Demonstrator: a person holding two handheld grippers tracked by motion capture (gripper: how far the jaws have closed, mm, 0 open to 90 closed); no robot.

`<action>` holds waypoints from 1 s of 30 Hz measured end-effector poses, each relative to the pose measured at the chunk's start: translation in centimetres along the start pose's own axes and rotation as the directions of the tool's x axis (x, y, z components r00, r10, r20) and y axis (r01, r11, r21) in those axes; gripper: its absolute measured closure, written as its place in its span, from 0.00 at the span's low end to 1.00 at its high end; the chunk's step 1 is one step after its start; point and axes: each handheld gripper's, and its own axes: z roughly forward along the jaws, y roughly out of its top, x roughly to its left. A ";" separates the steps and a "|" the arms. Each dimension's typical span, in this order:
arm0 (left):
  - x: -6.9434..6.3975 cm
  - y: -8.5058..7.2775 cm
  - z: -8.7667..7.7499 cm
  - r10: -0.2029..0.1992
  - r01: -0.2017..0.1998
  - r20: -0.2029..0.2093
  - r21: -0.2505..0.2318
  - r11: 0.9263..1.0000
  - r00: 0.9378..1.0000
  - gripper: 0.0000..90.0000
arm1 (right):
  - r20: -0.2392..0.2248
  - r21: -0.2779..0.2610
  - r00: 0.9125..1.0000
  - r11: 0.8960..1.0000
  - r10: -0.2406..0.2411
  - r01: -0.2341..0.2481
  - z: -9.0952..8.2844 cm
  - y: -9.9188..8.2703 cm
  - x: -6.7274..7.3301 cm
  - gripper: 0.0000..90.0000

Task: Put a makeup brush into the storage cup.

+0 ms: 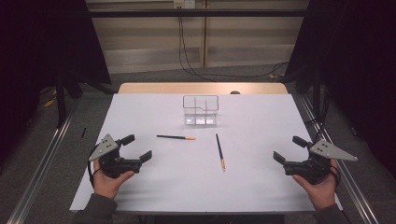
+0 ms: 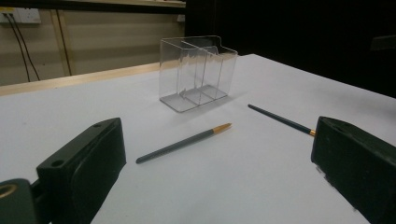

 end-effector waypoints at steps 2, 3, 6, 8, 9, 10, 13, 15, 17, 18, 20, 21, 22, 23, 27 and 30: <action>0.1 0.0 0.0 0.004 -0.004 0.000 -0.001 1.000 1.000 0.03 | -0.004 0.006 1.000 1.000 -0.002 0.002 0.1 -0.1 0.0 0.04; 0.1 0.1 0.0 0.001 -0.001 -0.004 -0.003 1.000 1.000 0.03 | -0.008 0.005 1.000 1.000 0.005 -0.005 0.1 -0.1 0.0 0.04; 0.1 0.1 0.1 -0.007 0.007 -0.008 -0.014 1.000 1.000 0.03 | -0.008 0.002 1.000 1.000 0.005 -0.005 0.0 0.0 0.0 0.04; 0.1 0.2 0.2 0.015 -0.015 -0.012 0.000 1.000 1.000 0.03 | -0.005 -0.004 1.000 1.000 -0.004 0.004 -0.1 0.0 0.0 0.04; 0.1 0.2 0.3 0.008 -0.008 -0.002 -0.008 1.000 1.000 0.03 | -0.003 -0.003 1.000 1.000 0.001 -0.001 -0.2 0.0 -0.1 0.04; 0.1 0.2 0.3 0.008 -0.008 -0.002 -0.008 1.000 1.000 0.03 | -0.006 -0.002 1.000 1.000 0.005 -0.005 -0.2 0.0 -0.1 0.04; 0.1 0.4 0.7 0.010 -0.010 -0.015 -0.010 1.000 1.000 0.03 | -0.002 -0.003 1.000 1.000 -0.001 0.001 -0.2 0.0 -0.1 0.04; 0.2 0.5 0.6 0.028 -0.028 -0.011 0.005 1.000 1.000 0.03 | 0.000 -0.001 1.000 1.000 -0.001 0.001 -0.2 0.0 -0.1 0.04; 0.1 0.7 0.8 0.022 -0.022 -0.010 -0.003 1.000 1.000 0.03 | 0.005 0.000 1.000 1.000 -0.008 0.008 -0.2 0.0 -0.1 0.04; 0.1 0.8 0.9 0.017 -0.017 -0.001 -0.010 1.000 1.000 0.04 | -0.001 0.000 1.000 1.000 -0.009 0.009 -0.2 0.0 -0.1 0.04; 0.0 1.1 1.2 0.019 -0.019 -0.001 -0.020 1.000 1.000 0.04 | -0.001 0.001 1.000 1.000 -0.011 0.011 -0.2 0.0 -0.1 0.04; 0.0 1.2 1.2 0.026 -0.026 0.000 -0.019 0.999 1.000 0.04 | -0.004 0.001 1.000 1.000 -0.011 0.011 -0.2 0.0 -0.1 0.04; -0.1 1.2 1.4 0.018 -0.018 0.002 -0.024 1.000 1.000 0.04 | -0.005 0.001 1.000 1.000 -0.011 0.011 -0.2 0.0 -0.1 0.04; 0.0 1.2 1.4 0.028 -0.028 -0.006 -0.016 0.999 1.000 0.04 | -0.002 0.006 1.000 1.000 -0.012 0.012 -0.3 0.0 0.0 0.04; 0.0 1.4 1.8 0.024 -0.024 -0.008 -0.020 1.000 1.000 0.04 | 0.000 0.002 1.000 1.000 -0.017 0.017 -0.3 0.0 0.0 0.04; 0.0 1.8 2.1 0.034 -0.034 -0.008 -0.014 0.999 0.999 0.04 | -0.005 0.005 1.000 1.000 -0.022 0.022 -0.3 -0.2 0.2 0.04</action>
